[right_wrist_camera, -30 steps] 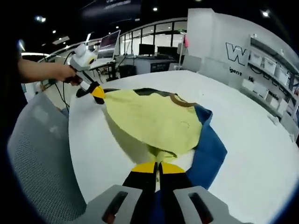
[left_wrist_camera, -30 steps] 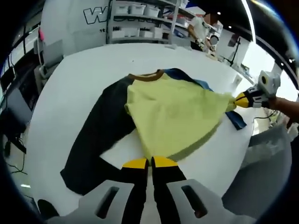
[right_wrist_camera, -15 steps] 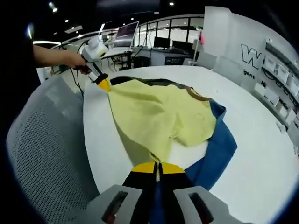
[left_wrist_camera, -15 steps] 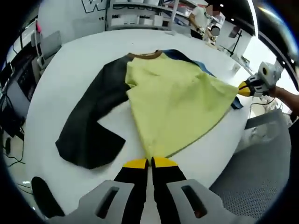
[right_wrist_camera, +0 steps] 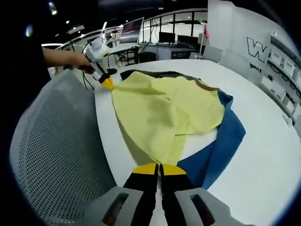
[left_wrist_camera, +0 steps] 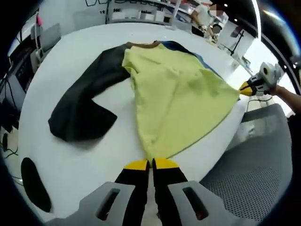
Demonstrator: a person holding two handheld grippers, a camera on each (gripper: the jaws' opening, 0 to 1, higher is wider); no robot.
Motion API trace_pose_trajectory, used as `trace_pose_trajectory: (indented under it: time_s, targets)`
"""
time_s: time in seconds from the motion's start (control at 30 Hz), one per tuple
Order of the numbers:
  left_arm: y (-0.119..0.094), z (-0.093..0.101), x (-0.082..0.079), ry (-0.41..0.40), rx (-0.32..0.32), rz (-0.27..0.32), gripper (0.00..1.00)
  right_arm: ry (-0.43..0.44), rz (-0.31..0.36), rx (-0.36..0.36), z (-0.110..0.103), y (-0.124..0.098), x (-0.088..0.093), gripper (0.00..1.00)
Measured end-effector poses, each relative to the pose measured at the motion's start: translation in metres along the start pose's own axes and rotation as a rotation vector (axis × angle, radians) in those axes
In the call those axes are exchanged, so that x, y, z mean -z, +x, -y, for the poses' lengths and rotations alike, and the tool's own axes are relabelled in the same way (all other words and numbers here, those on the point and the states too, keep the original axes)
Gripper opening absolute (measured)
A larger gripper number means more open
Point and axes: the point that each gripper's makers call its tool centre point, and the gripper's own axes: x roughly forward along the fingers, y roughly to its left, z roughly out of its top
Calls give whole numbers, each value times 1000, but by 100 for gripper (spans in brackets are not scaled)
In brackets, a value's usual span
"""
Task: Fold the garment on the visible template until the final outline fits inside the template.
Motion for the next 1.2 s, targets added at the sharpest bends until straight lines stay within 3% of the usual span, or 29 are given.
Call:
trace_pose_trajectory:
  time_s: [0.27, 0.57, 0.8, 1.2]
  targets:
    - [-4, 3, -5, 5, 6, 40, 3, 16, -48, -3, -5, 5, 17, 0]
    - [-15, -16, -21, -5, -46, 99, 11, 19, -31, 10, 0, 1, 13, 4]
    - [-23, -37, -50, -4, -110, 183, 18, 42, 8, 55, 18, -5, 1, 10]
    - [-22, -54, -95, 29, -147, 247, 23, 71, 51, 42, 35, -9, -21, 23]
